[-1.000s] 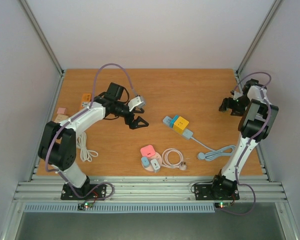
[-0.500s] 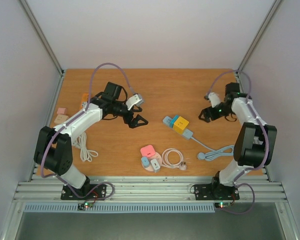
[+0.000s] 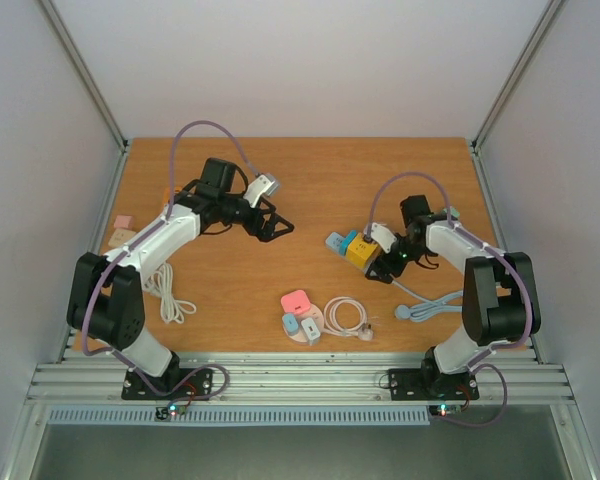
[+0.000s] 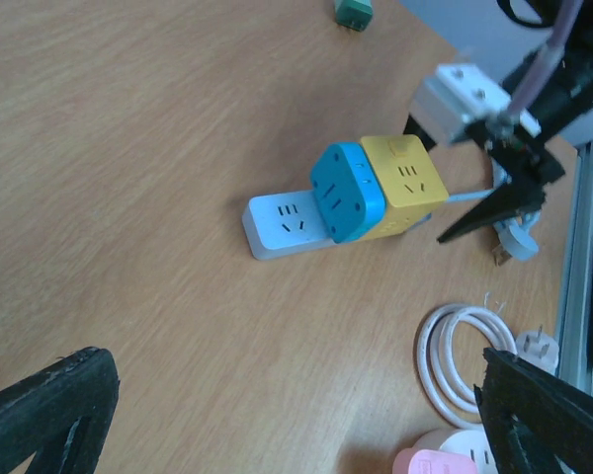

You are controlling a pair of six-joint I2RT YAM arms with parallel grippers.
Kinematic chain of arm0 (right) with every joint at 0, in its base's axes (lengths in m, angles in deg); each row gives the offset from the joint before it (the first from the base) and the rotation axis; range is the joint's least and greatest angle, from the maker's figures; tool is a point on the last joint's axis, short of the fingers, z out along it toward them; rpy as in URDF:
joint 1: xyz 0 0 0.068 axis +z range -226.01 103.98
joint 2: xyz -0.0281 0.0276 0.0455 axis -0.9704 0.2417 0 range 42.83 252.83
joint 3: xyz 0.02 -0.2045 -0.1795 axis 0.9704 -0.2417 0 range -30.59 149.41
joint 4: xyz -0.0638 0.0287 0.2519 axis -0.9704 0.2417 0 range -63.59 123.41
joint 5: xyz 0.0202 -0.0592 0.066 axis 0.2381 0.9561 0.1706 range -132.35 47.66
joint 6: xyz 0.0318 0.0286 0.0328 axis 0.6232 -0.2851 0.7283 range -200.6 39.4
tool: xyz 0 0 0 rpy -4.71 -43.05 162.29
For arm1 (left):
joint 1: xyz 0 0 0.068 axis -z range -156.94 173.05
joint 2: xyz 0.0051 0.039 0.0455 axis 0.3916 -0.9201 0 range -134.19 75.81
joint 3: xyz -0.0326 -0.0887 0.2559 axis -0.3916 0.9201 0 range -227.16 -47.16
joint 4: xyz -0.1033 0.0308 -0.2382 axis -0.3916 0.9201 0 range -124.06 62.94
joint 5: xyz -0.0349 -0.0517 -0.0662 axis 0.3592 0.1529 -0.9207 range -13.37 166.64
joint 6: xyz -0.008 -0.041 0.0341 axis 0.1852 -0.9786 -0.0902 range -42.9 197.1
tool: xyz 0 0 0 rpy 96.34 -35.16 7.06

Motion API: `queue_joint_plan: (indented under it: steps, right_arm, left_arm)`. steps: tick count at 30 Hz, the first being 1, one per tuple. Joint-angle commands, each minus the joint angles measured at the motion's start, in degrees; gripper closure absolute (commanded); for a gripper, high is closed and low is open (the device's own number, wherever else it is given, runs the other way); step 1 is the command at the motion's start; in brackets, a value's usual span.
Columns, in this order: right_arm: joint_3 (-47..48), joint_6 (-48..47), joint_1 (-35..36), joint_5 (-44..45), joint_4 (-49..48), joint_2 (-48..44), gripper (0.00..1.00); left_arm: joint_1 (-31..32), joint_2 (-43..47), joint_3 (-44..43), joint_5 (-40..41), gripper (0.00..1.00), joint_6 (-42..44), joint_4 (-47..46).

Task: Pull the plug off the socket
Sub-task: Pick up the socket from the center of the board.

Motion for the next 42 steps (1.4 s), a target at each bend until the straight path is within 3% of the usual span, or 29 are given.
queue_joint_plan:
  steps: [1,6,13,22,32,42]
  right_arm:
    - [-2.78,-0.85,3.62,6.75,-6.58,-1.06,0.2]
    - [-3.27,2.1,5.51,12.29,-10.09,1.11,0.26]
    - [-2.32,2.82,5.97,12.3,-9.74,2.64,0.46]
    - [-0.42,3.21,6.03,8.65,-6.71,-0.06,0.97]
    - [1.97,6.87,8.46,5.85,-7.41,-11.88,0.99]
    - [4.33,11.21,17.36,14.45,-9.92,-15.93,0.99]
  left_arm:
    - [-0.74,-0.5,-1.68,1.26,0.01,-3.84,-4.77]
    - [-0.82,-0.65,-1.57,1.52,0.01,-4.75,-5.24]
    - [-0.84,-1.21,-2.48,1.06,0.01,-6.37,-5.35]
    - [-0.85,-3.78,-3.5,-1.41,0.01,-10.42,-6.13]
    - [-1.65,-11.54,-7.22,-12.0,0.08,-24.28,-9.2]
    - [-1.7,-11.6,-5.99,-21.69,0.11,-32.94,-16.84]
